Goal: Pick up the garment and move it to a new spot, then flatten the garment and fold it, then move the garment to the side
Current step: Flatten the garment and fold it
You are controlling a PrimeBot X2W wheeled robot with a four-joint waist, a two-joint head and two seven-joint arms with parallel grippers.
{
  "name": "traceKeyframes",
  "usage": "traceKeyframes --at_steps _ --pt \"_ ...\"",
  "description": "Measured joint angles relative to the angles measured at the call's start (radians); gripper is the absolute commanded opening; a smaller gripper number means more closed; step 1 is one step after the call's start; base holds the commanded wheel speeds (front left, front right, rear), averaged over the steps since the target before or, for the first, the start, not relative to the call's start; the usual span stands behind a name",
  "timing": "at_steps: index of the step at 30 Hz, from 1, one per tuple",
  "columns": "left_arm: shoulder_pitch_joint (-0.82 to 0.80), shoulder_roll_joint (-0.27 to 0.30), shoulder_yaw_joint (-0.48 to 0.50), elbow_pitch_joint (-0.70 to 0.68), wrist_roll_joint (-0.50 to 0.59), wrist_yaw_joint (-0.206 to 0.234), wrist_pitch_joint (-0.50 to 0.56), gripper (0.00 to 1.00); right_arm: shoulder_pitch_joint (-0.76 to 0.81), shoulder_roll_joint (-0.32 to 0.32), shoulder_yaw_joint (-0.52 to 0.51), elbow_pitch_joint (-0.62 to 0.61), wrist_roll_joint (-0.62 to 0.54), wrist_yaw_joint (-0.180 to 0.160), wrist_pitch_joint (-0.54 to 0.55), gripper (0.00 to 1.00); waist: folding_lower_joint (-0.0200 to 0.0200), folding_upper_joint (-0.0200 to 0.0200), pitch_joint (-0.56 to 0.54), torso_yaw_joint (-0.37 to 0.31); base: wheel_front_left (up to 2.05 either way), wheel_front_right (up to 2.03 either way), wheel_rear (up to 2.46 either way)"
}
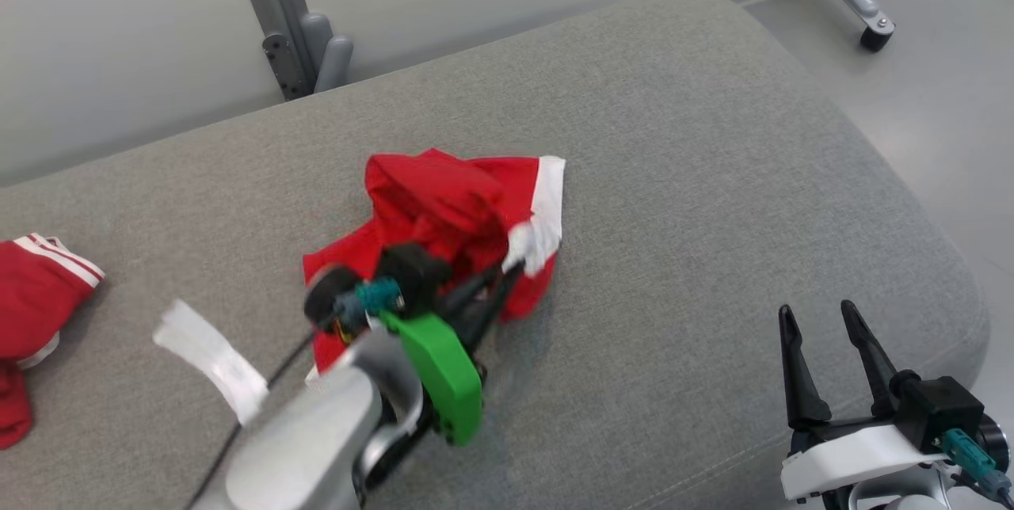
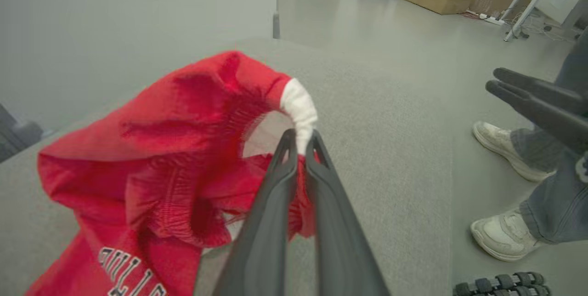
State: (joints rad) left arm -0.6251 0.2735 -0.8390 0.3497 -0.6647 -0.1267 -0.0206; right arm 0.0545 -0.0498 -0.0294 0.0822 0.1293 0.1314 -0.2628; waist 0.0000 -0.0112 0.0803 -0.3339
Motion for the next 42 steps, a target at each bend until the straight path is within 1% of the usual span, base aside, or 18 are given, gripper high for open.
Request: traceKeyframes --at_steps 3,5,7,8,9,10,11,12,16,23,24,25,29,32,35,37,40,42 --pt "0.149 -0.004 -0.066 -0.018 -0.009 0.007 0.002 0.0 0.001 0.001 -0.001 0.002 -0.001 0.0 0.0 1.0 0.0 0.0 0.004 0.019 0.0 0.0 0.0" --pt "0.216 -0.018 -0.1 -0.004 -0.01 0.012 -0.005 0.0 0.001 0.0 -0.006 0.003 -0.004 0.0 0.0 1.0 0.0 0.0 0.008 0.034 0.0 0.0 0.0" --pt "0.252 -0.039 -0.13 0.04 0.002 0.016 -0.024 0.18 -0.001 0.0 -0.004 0.004 -0.009 0.0 0.0 1.0 0.0 0.0 0.013 0.051 0.0 0.0 0.0" --pt "0.258 -0.051 -0.135 0.065 0.009 0.021 -0.039 0.31 -0.003 0.0 -0.003 0.004 -0.011 0.0 0.0 1.0 0.0 0.0 0.016 0.059 0.0 0.0 0.0" --pt "0.263 -0.067 -0.135 0.093 0.009 0.023 -0.056 0.31 -0.007 0.0 -0.002 0.004 -0.015 0.0 0.0 1.0 0.0 0.0 0.019 0.068 0.0 0.0 0.0" --pt "0.264 -0.078 -0.137 0.121 0.013 0.026 -0.076 0.47 -0.012 0.0 0.0 0.004 -0.019 0.0 0.0 1.0 0.0 0.0 0.022 0.076 0.0 0.0 0.0" --pt "0.265 -0.092 -0.136 0.147 0.019 0.03 -0.097 0.84 -0.018 0.0 0.001 0.004 -0.021 0.0 0.0 1.0 0.0 0.0 0.025 0.084 0.0 0.0 0.0" --pt "0.266 -0.109 -0.133 0.168 0.016 0.03 -0.117 1.0 -0.022 0.0 0.003 0.003 -0.026 0.0 0.0 1.0 0.0 0.0 0.028 0.092 0.0 0.0 0.0" --pt "0.266 -0.167 -0.133 0.232 0.001 0.024 -0.17 1.0 -0.025 0.0 0.002 0.004 -0.038 0.0 0.0 1.0 0.0001 0.0 0.036 0.121 0.0 0.0 0.0" --pt "0.303 -0.187 -0.129 0.261 -0.035 0.012 -0.211 1.0 -0.014 0.0 0.001 0.004 -0.054 0.0 0.0 1.0 0.0 0.0 0.026 0.151 0.0 0.0 0.0" --pt "0.314 -0.187 -0.129 0.258 -0.047 0.012 -0.212 1.0 -0.011 0.0 0.0 0.005 -0.054 0.0 0.0 1.0 0.0 0.0 0.022 0.153 0.0 0.0 0.0" --pt "0.342 -0.186 -0.123 0.238 -0.093 0.004 -0.214 1.0 -0.001 0.0 0.0 0.007 -0.055 0.0 0.0 1.0 0.0 0.0 0.016 0.158 0.0 0.0 0.0" --pt "0.374 -0.168 -0.082 0.189 -0.168 0.002 -0.224 1.0 0.002 0.001 0.002 0.011 -0.058 0.0 0.0 1.0 0.0 0.0 0.006 0.164 0.0 0.0 0.0" --pt "0.397 -0.142 -0.036 0.146 -0.196 0.003 -0.23 1.0 0.004 0.0 0.004 0.012 -0.058 0.0 0.0 1.0 0.0 0.0 -0.005 0.166 0.0 0.0 0.0" --pt "0.418 -0.116 0.007 0.108 -0.193 0.025 -0.237 1.0 0.015 0.0 0.002 0.011 -0.058 0.0 0.0 1.0 0.0 0.0 -0.016 0.169 0.0 0.0 0.0" --pt "0.434 -0.101 0.019 0.096 -0.186 0.03 -0.238 1.0 0.026 0.0 0.001 0.012 -0.059 0.0 0.0 1.0 0.0 0.0 -0.023 0.173 0.0 0.0 0.0" --pt "0.46 -0.094 0.045 0.067 -0.167 0.037 -0.241 1.0 0.03 0.001 0.004 0.015 -0.064 0.0 0.0 1.0 0.0 0.0 -0.04 0.177 0.0 0.0 0.0" --pt "0.478 -0.091 0.097 0.02 -0.141 0.056 -0.242 1.0 0.043 0.001 -0.001 0.011 -0.066 0.0 0.0 1.0 0.0 0.0 -0.052 0.18 0.0 0.0 0.0"
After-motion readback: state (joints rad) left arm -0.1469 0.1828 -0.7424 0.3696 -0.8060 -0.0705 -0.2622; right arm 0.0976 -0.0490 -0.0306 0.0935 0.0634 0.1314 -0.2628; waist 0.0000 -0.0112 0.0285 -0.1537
